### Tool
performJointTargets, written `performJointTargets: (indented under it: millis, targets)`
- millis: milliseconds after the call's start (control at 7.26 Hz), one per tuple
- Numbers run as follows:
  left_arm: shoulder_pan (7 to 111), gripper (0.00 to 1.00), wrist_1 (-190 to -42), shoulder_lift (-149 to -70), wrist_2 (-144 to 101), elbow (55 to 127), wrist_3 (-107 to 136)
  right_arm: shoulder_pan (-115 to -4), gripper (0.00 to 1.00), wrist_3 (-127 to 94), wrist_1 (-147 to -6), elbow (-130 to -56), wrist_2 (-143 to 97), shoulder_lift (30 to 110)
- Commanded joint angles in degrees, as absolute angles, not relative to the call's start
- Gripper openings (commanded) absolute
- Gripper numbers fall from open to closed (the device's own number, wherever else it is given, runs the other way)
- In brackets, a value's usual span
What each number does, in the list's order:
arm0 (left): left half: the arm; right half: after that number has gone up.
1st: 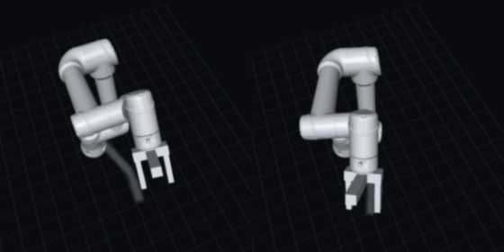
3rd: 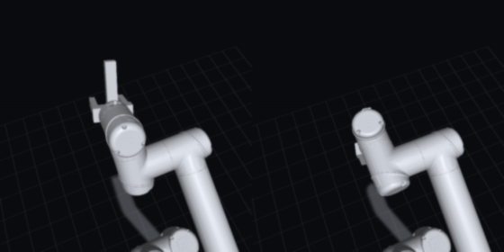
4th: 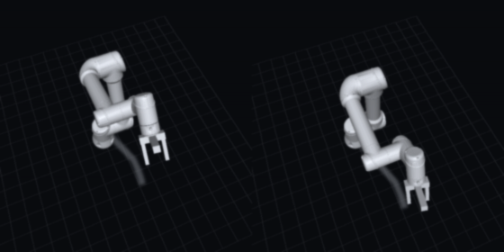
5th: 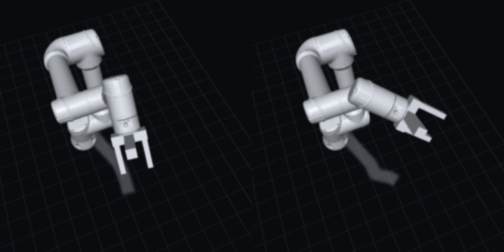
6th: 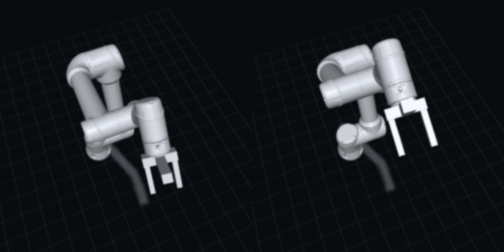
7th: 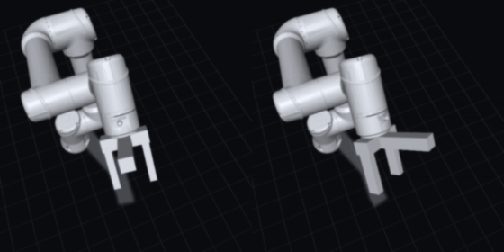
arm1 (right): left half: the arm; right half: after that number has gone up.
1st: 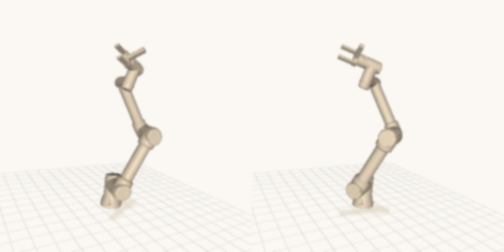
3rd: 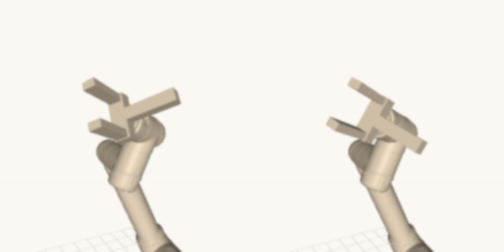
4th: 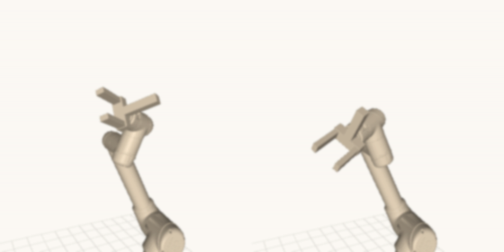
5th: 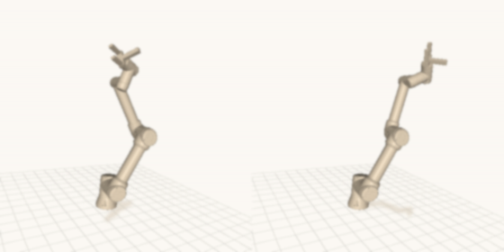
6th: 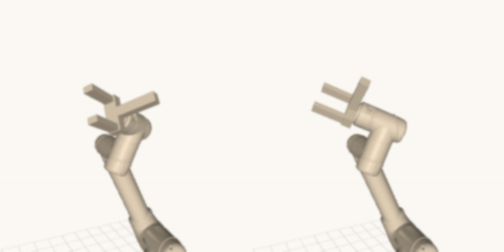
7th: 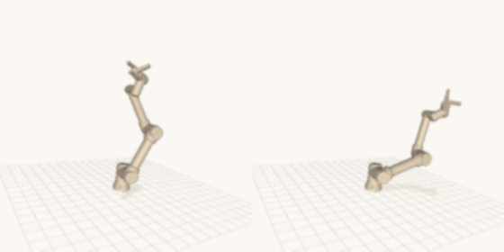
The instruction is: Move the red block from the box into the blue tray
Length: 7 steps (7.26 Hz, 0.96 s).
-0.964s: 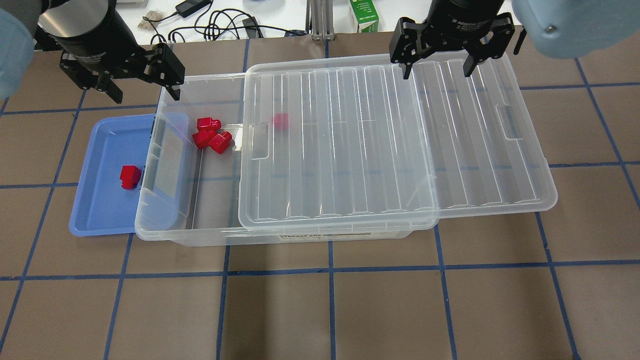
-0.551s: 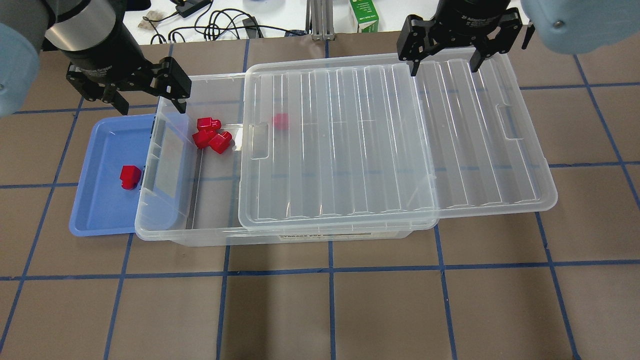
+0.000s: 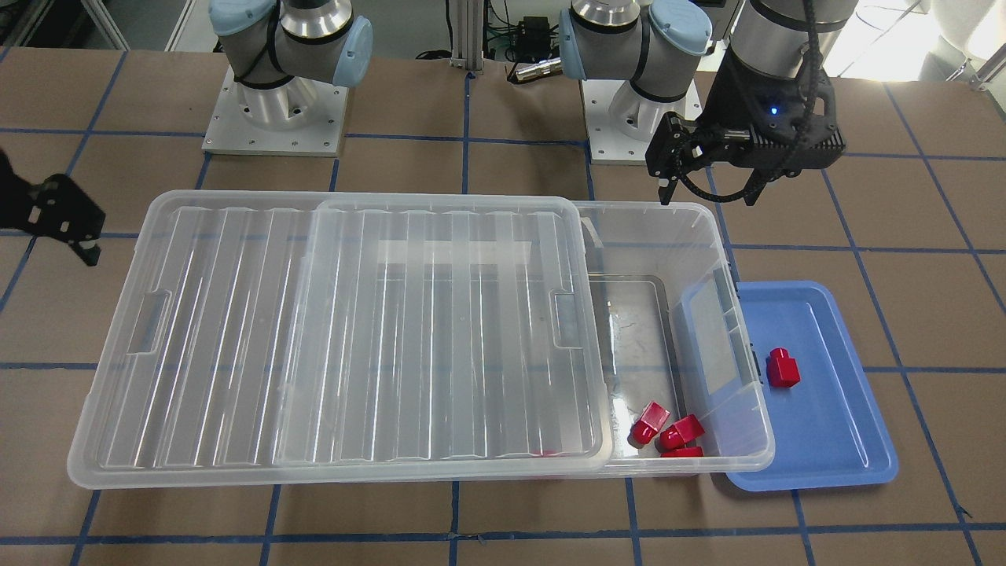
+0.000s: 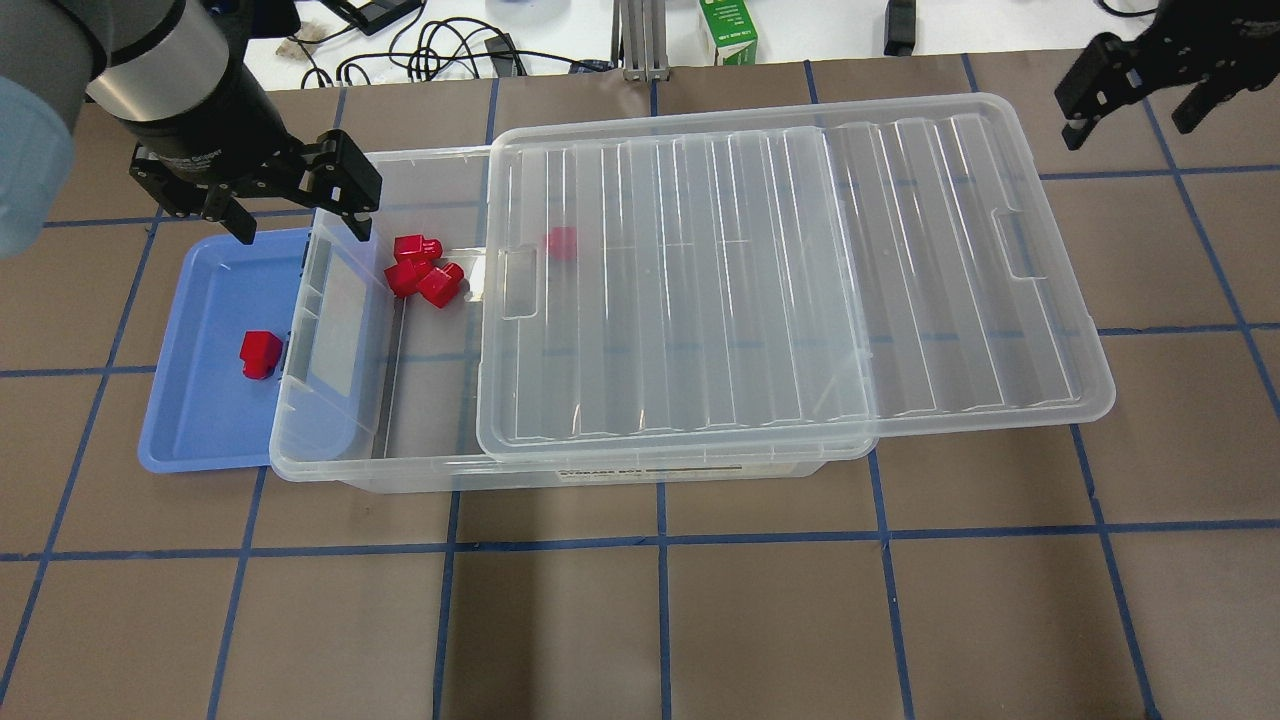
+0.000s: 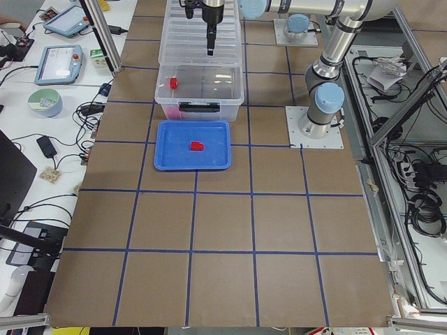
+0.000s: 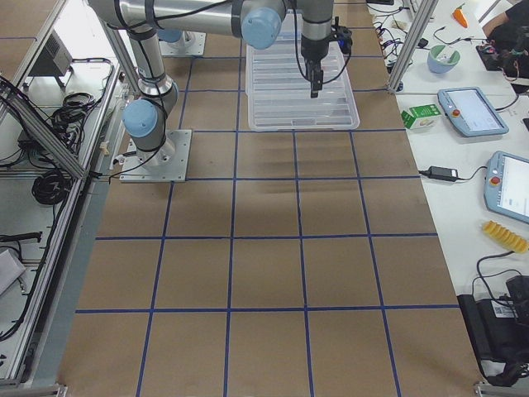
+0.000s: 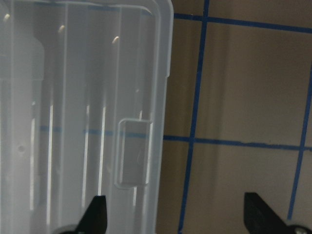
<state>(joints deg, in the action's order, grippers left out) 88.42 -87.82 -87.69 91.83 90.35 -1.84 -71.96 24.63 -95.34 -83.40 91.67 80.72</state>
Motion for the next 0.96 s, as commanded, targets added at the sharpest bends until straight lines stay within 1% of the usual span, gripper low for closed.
performJointTargets:
  millis: [0,413,826]
  targets:
    - [87.8,1.0,-87.7,-88.0,91.9,90.6,-1.8,-64.0,1.0,34.0,-105.0,-86.5,91.4,71.4]
    - [87.8,1.0,-88.1,-88.4,91.8,90.9,-1.5,-64.2,1.0,29.9,-104.7,-90.9,90.8,72.2]
    - [87.9,1.0,-88.0,-88.3,91.9,90.9,-1.1,-68.4,1.0,24.2,-104.9,-91.4,90.8,72.9]
